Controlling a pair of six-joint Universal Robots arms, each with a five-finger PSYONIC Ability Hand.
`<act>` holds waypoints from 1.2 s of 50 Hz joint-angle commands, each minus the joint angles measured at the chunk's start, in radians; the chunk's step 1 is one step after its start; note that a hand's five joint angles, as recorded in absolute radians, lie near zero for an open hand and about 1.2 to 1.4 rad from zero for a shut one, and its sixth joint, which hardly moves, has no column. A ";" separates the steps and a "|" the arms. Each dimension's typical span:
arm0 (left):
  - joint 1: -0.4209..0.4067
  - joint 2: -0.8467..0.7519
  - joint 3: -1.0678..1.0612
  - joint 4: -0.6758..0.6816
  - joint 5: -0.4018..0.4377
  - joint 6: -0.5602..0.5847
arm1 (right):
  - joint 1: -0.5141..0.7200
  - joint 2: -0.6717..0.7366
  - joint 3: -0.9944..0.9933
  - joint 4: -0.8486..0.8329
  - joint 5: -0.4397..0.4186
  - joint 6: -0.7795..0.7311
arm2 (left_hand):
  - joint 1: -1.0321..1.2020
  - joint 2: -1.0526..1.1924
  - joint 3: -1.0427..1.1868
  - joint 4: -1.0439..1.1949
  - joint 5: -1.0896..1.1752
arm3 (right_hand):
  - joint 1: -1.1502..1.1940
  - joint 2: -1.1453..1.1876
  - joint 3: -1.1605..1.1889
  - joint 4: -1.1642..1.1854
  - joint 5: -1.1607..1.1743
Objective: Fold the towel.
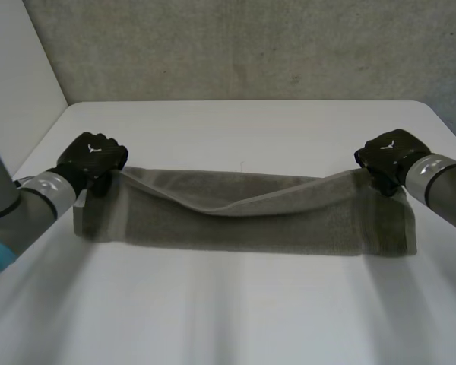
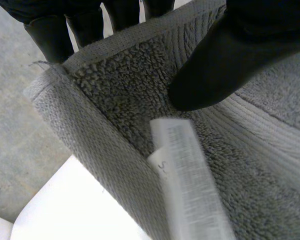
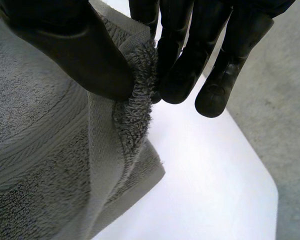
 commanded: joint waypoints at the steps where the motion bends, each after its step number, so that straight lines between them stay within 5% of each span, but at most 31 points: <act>1: -0.052 -0.143 0.158 -0.022 -0.059 0.050 | 0.002 0.140 -0.116 -0.003 0.038 0.031 | -0.077 -0.128 -0.160 -0.128 -0.277 | 0.065 0.076 0.053 0.060 0.064; 24: -0.118 -0.407 0.502 -0.096 -0.207 0.051 | 0.022 0.403 -0.395 -0.114 0.178 0.042 | -0.170 -0.222 -0.254 -0.221 -0.371 | 0.065 0.076 0.053 0.060 0.064; 25: -0.120 -0.415 0.509 -0.108 -0.216 0.053 | 0.023 0.420 -0.409 -0.108 0.183 0.044 | -0.627 -0.678 -0.710 -0.678 -0.827 | -0.309 -0.298 -0.321 -0.314 -0.310; 26: -0.124 -0.419 0.511 -0.122 -0.222 0.053 | 0.028 0.429 -0.411 -0.108 0.187 0.047 | -1.247 -1.299 -1.331 -1.299 -1.448 | -1.057 -1.046 -1.069 -1.062 -1.058; 33: -0.153 -0.407 0.513 -0.154 -0.228 0.053 | 0.042 0.424 -0.393 -0.106 0.187 0.065 | -1.299 -1.350 -1.382 -1.350 -1.499 | -1.157 -1.146 -1.169 -1.162 -1.158; 49: -0.156 -0.125 0.284 -0.131 -0.216 -0.025 | 0.029 0.030 -0.079 -0.161 0.164 0.113 | -1.295 -1.346 -1.378 -1.346 -1.495 | -1.157 -1.146 -1.169 -1.162 -1.158; 60: -0.158 0.033 0.001 0.062 -0.213 -0.041 | 0.025 -0.129 0.256 -0.175 0.097 0.096 | -1.295 -1.346 -1.378 -1.346 -1.495 | -1.157 -1.146 -1.169 -1.162 -1.158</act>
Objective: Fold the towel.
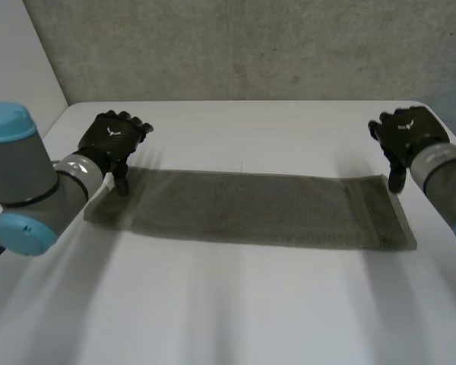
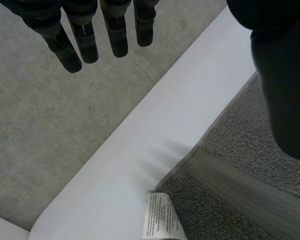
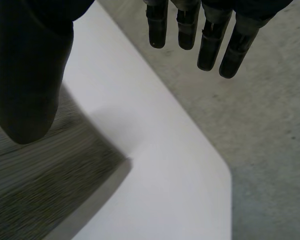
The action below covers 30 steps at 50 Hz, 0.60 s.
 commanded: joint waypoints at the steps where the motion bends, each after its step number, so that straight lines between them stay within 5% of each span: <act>1: 0.000 0.092 -0.187 0.133 0.001 -0.005 | -0.008 -0.065 0.221 -0.003 -0.070 -0.012 | -0.087 -0.080 -0.064 -0.084 -0.216 | -0.053 -0.067 -0.065 -0.075 -0.063; 7: -0.005 0.114 -0.238 0.144 0.001 -0.008 | -0.050 -0.056 0.290 -0.031 -0.093 -0.010 | -0.090 -0.083 -0.067 -0.087 -0.219 | -0.013 -0.028 -0.025 -0.035 -0.023; 12: -0.014 0.116 -0.259 0.147 0.005 -0.037 | -0.079 0.007 0.332 -0.143 -0.104 -0.010 | -0.090 -0.083 -0.067 -0.087 -0.219 | 0.244 0.230 0.232 0.223 0.235; 26: -0.014 0.119 -0.279 0.177 0.051 -0.122 | -0.106 0.165 0.279 -0.184 -0.097 -0.012 | -0.090 -0.083 -0.067 -0.087 -0.219 | 0.348 0.333 0.336 0.326 0.338; 28: -0.014 0.123 -0.282 0.187 0.051 -0.133 | -0.108 0.178 0.263 -0.184 -0.090 -0.012 | -0.090 -0.083 -0.067 -0.087 -0.219 | 0.776 0.762 0.764 0.755 0.766; 29: -0.014 0.123 -0.282 0.187 0.051 -0.133 | -0.108 0.178 0.263 -0.184 -0.090 -0.012 | -0.090 -0.083 -0.067 -0.087 -0.219 | 0.779 0.765 0.767 0.758 0.769; 30: -0.014 0.128 -0.284 0.192 0.051 -0.139 | -0.114 0.178 0.258 -0.187 -0.081 -0.012 | -0.090 -0.083 -0.067 -0.087 -0.219 | 1.165 1.151 1.153 1.143 1.155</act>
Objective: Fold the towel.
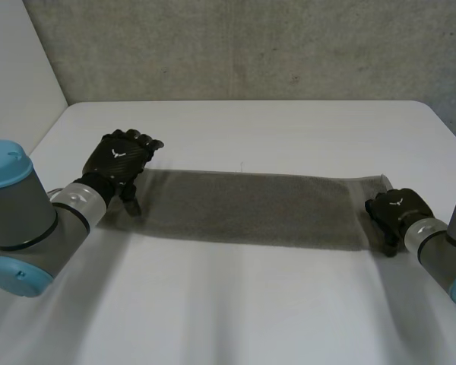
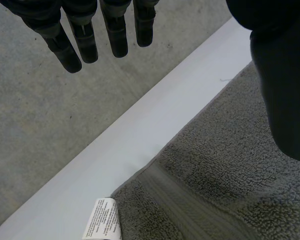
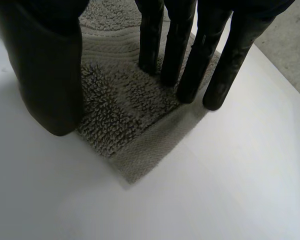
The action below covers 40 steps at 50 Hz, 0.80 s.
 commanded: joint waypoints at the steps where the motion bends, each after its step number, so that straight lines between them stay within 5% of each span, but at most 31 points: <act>1: -0.001 0.015 -0.009 0.021 0.001 -0.024 | -0.020 0.023 -0.030 -0.009 0.039 0.000 | -0.087 -0.082 -0.064 -0.087 -0.217 | 0.745 0.745 0.746 0.747 0.744; 11: 0.009 0.041 -0.012 0.024 0.001 -0.049 | -0.146 -0.133 -0.028 -0.064 0.116 -0.099 | -0.087 -0.082 -0.064 -0.087 -0.217 | 0.745 0.745 0.746 0.747 0.744; 26: 0.010 0.073 -0.026 0.024 0.001 -0.052 | -0.211 -0.135 -0.163 -0.055 0.131 -0.244 | -0.087 -0.082 -0.064 -0.087 -0.217 | 0.745 0.745 0.746 0.747 0.744; 29: 0.010 0.073 -0.026 0.025 0.001 -0.052 | -0.171 -0.144 -0.217 -0.052 0.134 -0.239 | -0.087 -0.082 -0.064 -0.087 -0.217 | 0.745 0.745 0.746 0.747 0.744; 35: 0.009 0.073 -0.024 0.029 0.000 -0.052 | 0.138 -0.120 -0.384 -0.026 0.146 -0.242 | -0.087 -0.082 -0.064 -0.087 -0.217 | 0.745 0.745 0.746 0.747 0.744; 40: 0.009 0.073 -0.027 0.027 -0.002 -0.052 | 0.347 -0.006 -0.530 0.080 0.259 -0.241 | -0.087 -0.082 -0.064 -0.087 -0.217 | 0.745 0.745 0.746 0.747 0.744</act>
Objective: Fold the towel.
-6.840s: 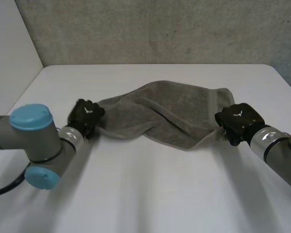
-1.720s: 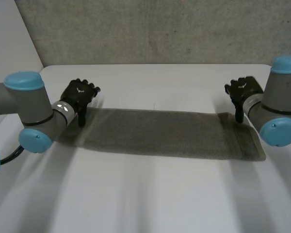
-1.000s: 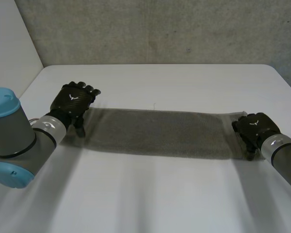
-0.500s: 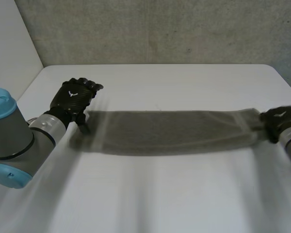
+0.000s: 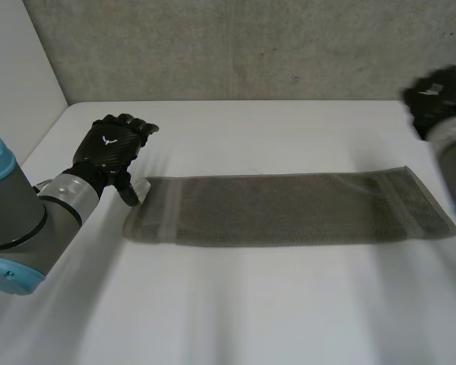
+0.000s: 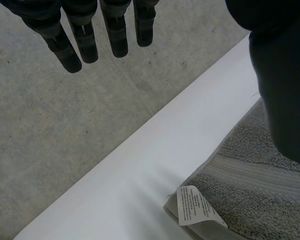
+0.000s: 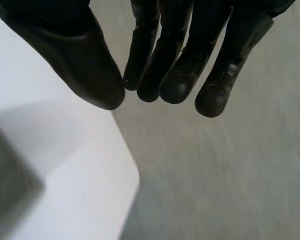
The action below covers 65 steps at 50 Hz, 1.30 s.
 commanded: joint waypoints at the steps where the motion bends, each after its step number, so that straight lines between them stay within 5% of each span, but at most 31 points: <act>1: 0.000 0.000 -0.002 0.000 -0.002 0.000 | 0.254 0.108 -0.165 0.103 0.108 0.004 | -0.086 -0.082 -0.064 -0.087 -0.217 | 0.305 0.065 0.054 0.057 0.258; 3: 0.002 0.001 -0.013 0.000 -0.001 0.000 | 0.282 0.114 -0.163 0.138 0.180 0.041 | -0.086 -0.082 -0.064 -0.087 -0.217 | -0.538 -0.778 -0.790 -0.786 -0.586; 9: 0.002 0.001 -0.018 0.003 0.001 0.000 | 0.179 0.070 -0.051 0.140 0.139 0.182 | -0.086 -0.082 -0.064 -0.087 -0.217 | -0.610 -0.850 -0.861 -0.858 -0.657; 11: 0.002 0.001 -0.019 0.012 0.001 0.000 | -0.008 0.007 0.077 0.149 -0.001 0.260 | -0.086 -0.082 -0.064 -0.087 -0.217 | -0.601 -0.841 -0.853 -0.849 -0.648; 12: 0.002 0.001 -0.019 0.012 0.001 0.000 | -0.009 0.007 0.078 0.149 -0.002 0.261 | -0.086 -0.082 -0.064 -0.087 -0.217 | -0.601 -0.841 -0.853 -0.849 -0.648; 14: -0.004 0.001 -0.022 0.018 0.001 0.000 | -0.164 -0.020 0.186 0.149 -0.173 0.290 | -0.086 -0.082 -0.064 -0.087 -0.217 | -0.595 -0.835 -0.847 -0.843 -0.642; 19: -0.009 0.001 -0.025 0.020 0.001 0.000 | -0.290 -0.022 0.284 0.149 -0.339 0.279 | -0.086 -0.082 -0.064 -0.087 -0.217 | -0.601 -0.841 -0.853 -0.849 -0.648; 27: -0.007 0.000 -0.027 0.020 0.001 0.000 | -0.391 -0.007 0.358 0.099 -0.422 0.241 | -0.086 -0.082 -0.064 -0.087 -0.217 | -0.580 -0.820 -0.832 -0.828 -0.628; 47: -0.004 -0.002 -0.027 0.020 0.001 0.000 | -0.422 0.096 0.364 0.013 -0.424 0.116 | -0.086 -0.082 -0.064 -0.087 -0.217 | -0.413 -0.653 -0.665 -0.661 -0.460; 50: -0.004 -0.002 -0.027 0.020 0.001 0.000 | -0.422 0.104 0.357 0.005 -0.424 0.116 | -0.086 -0.082 -0.064 -0.087 -0.217 | -0.266 -0.506 -0.518 -0.514 -0.314; 52: -0.004 -0.002 -0.027 0.022 0.001 0.000 | -0.422 0.105 0.346 0.003 -0.423 0.116 | -0.086 -0.082 -0.064 -0.087 -0.217 | 0.212 -0.028 -0.039 -0.036 0.165; 54: -0.004 -0.002 -0.027 0.022 0.001 0.000 | -0.422 0.105 0.338 0.002 -0.421 0.118 | -0.086 -0.082 -0.064 -0.087 -0.217 | 0.304 0.064 0.053 0.056 0.257; 65: -0.001 0.000 -0.027 0.020 0.001 0.000 | -0.465 0.114 0.305 0.003 -0.342 0.115 | -0.086 -0.082 -0.064 -0.087 -0.217 | 0.305 0.065 0.054 0.057 0.258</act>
